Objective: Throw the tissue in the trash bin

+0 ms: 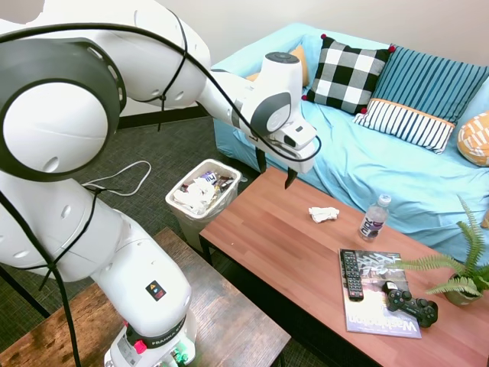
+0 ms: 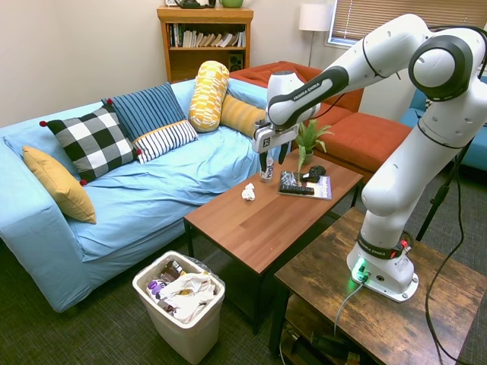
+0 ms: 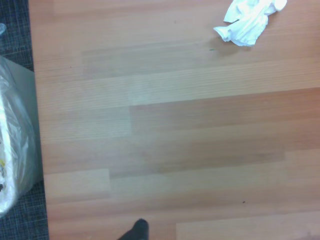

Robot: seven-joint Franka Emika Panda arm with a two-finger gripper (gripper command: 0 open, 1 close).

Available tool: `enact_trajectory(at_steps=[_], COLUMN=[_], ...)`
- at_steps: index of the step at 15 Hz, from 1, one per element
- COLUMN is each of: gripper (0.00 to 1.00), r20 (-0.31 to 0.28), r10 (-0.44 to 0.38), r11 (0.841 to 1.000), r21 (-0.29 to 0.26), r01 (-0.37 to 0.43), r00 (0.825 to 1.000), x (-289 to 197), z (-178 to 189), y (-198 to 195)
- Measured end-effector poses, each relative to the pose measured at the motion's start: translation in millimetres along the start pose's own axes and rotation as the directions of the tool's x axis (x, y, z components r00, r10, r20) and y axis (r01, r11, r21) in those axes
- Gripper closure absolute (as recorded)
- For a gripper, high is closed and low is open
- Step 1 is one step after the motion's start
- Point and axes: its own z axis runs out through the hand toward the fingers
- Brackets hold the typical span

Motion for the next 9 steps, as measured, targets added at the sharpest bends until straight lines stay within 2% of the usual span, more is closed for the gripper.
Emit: enact_trajectory(at_steps=[4, 7, 9], gripper=[0.0, 0.0, 0.0], r20=[0.004, 0.001, 0.027], r10=[0.024, 0.106, 0.153], r11=[1.0, 0.994, 0.987], r21=[-0.005, -0.024, -0.05], r01=[-0.024, -0.106, -0.151], r00=[1.0, 0.994, 0.988], x=[13, 51, 76], z=[0, 12, 33], y=[-7, -30, -48])
